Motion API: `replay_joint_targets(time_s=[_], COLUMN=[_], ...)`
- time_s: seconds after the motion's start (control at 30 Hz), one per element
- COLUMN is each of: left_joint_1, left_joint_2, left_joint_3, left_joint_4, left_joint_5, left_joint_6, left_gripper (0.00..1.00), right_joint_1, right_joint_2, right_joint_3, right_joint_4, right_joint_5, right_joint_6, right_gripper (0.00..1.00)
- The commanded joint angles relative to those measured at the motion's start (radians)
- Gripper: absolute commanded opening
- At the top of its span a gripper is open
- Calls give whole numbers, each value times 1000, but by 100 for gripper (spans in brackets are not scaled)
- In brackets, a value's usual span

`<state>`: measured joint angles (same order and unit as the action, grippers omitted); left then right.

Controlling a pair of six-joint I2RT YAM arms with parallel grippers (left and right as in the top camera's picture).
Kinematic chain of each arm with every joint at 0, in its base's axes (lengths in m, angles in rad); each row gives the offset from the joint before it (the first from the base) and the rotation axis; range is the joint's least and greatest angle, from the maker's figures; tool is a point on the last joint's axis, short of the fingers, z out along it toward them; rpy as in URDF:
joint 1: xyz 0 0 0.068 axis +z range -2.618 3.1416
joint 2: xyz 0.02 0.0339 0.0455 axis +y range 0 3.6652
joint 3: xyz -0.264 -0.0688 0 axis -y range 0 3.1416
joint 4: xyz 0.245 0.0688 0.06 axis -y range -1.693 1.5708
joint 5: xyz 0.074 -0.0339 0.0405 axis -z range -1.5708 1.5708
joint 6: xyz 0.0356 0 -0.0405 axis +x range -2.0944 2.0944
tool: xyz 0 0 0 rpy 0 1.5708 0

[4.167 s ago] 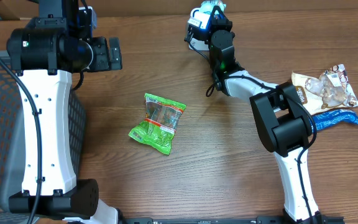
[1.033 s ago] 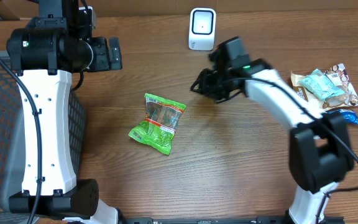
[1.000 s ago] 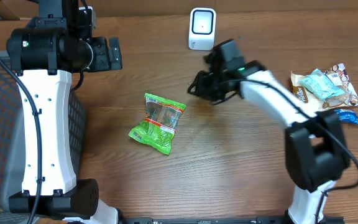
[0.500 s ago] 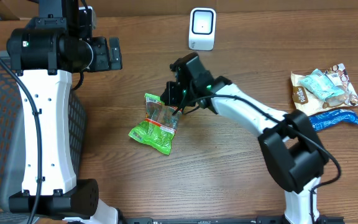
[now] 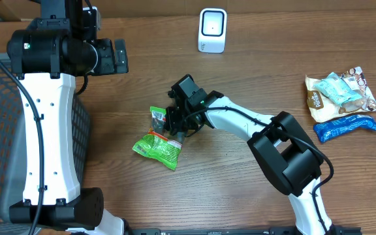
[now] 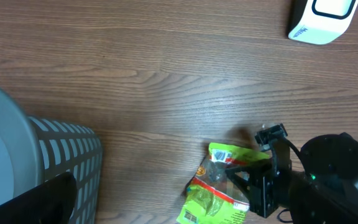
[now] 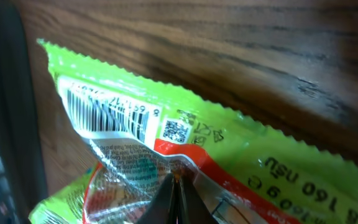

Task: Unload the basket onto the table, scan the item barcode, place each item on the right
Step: 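Move the right gripper to the green candy packet and grasp it, then lift and turn the green candy packet with the right gripper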

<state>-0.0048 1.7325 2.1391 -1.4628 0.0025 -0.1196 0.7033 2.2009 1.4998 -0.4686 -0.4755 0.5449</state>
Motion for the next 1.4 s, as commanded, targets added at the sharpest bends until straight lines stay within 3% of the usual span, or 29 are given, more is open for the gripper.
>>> replay_joint_targets(time_s=[0.0, 0.07, 0.13, 0.2, 0.27, 0.37, 0.5, 0.57, 0.67, 0.7, 0.77, 0.83, 1.07, 1.27, 1.37], left_joint_1=[5, 5, 5, 5, 5, 5, 5, 5, 5, 5, 5, 5, 5, 5, 5], left_joint_2=[-5, -5, -5, -5, -5, -5, -5, -5, -5, -5, -5, -5, -5, -5, -5], left_joint_3=[17, 17, 17, 17, 17, 17, 17, 17, 17, 17, 17, 17, 17, 17, 17], left_joint_4=[1, 1, 1, 1, 1, 1, 1, 1, 1, 1, 1, 1, 1, 1, 1], left_joint_5=[-10, -11, -10, -10, -10, -10, -10, -10, -10, -10, -10, -10, -10, -10, -10], left_joint_6=[19, 19, 19, 19, 19, 19, 19, 19, 19, 19, 19, 19, 19, 19, 19], left_gripper=[100, 100, 100, 100, 100, 100, 100, 100, 100, 100, 100, 100, 100, 100, 100], right_joint_1=[-58, -95, -137, -171, -202, -248, -301, -314, -336, -342, -346, -343, -289, -260, -259], right_joint_2=[27, 27, 27, 27, 27, 11, -40, -58, -66, -65, -59, -58, -57, -57, -57], right_joint_3=[10, 32, 48, 50, 52, 92, 203, 238, 259, 258, 236, 194, 39, -7, -7], right_joint_4=[-59, -106, -148, -158, -153, -200, -312, -348, -409, -437, -492, -508, -418, -385, -385], right_joint_5=[34, 34, 77, 176, 252, 182, -16, -4, 5, 24, 82, 105, 108, 162, 235], right_joint_6=[-203, -349, -527, -605, -613, -594, -566, -502, -286, -190, 0, 79, 177, 173, 50], right_gripper=[10, 19, 23, 23, 23, 26, 53, 63, 67, 81, 88, 93, 92, 75, 66])
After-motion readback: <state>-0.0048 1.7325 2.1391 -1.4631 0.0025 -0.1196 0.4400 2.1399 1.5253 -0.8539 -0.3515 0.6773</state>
